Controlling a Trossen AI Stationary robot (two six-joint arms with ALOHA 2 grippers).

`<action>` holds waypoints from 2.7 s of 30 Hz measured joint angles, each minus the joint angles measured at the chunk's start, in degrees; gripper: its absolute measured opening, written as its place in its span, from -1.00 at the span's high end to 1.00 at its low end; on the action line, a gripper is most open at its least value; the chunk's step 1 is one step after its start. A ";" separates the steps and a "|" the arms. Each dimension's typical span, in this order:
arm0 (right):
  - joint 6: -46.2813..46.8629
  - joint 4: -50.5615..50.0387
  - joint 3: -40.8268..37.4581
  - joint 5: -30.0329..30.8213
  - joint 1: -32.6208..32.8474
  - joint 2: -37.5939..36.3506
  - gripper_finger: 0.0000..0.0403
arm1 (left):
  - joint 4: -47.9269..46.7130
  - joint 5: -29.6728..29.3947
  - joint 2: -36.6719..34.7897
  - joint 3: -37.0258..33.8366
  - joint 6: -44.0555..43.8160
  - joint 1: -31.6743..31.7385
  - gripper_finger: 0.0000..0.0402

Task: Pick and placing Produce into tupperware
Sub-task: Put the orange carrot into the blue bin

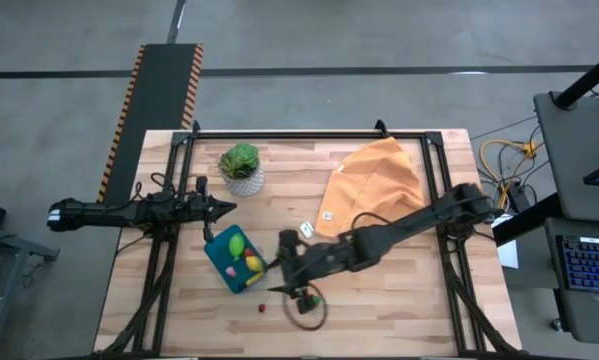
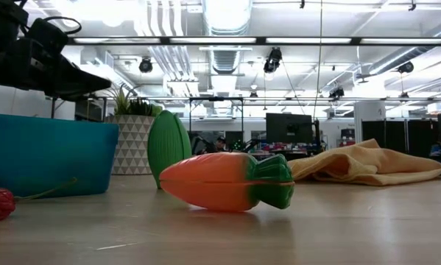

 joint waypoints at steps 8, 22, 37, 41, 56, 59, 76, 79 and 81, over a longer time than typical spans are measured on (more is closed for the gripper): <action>7.48 22.59 -22.98 -0.44 1.00 -9.97 -0.04 | 0.00 0.02 -0.02 -0.01 -0.02 0.00 1.00; 18.78 56.22 -29.82 -8.50 5.84 0.57 -0.04 | 0.00 0.06 0.07 0.01 -0.04 -0.02 1.00; 14.27 10.16 -4.95 -6.49 5.46 6.74 -0.38 | 0.17 -0.52 -0.02 0.00 0.21 0.00 1.00; 14.05 2.68 -0.55 -4.67 5.51 6.65 -0.64 | 0.17 -0.55 -0.03 -0.01 0.22 0.00 1.00; 31.22 -24.85 3.04 -1.17 2.93 6.70 -0.65 | 0.22 -0.55 0.00 0.00 0.22 0.00 1.00; 31.16 -24.61 1.31 -1.38 2.76 6.72 -0.66 | 0.22 -0.55 0.00 -0.01 0.22 0.00 1.00; 33.35 -13.59 -9.85 0.55 1.91 6.70 -0.69 | 0.24 -0.54 -0.02 -0.01 0.22 0.00 1.00; 33.98 -13.08 -10.27 0.56 1.93 6.72 -0.70 | 0.24 -0.54 0.00 0.01 0.22 0.00 1.00; 34.24 -12.65 -10.53 0.57 1.95 6.69 -0.70 | 0.24 -0.53 -0.03 -0.01 0.22 0.00 1.00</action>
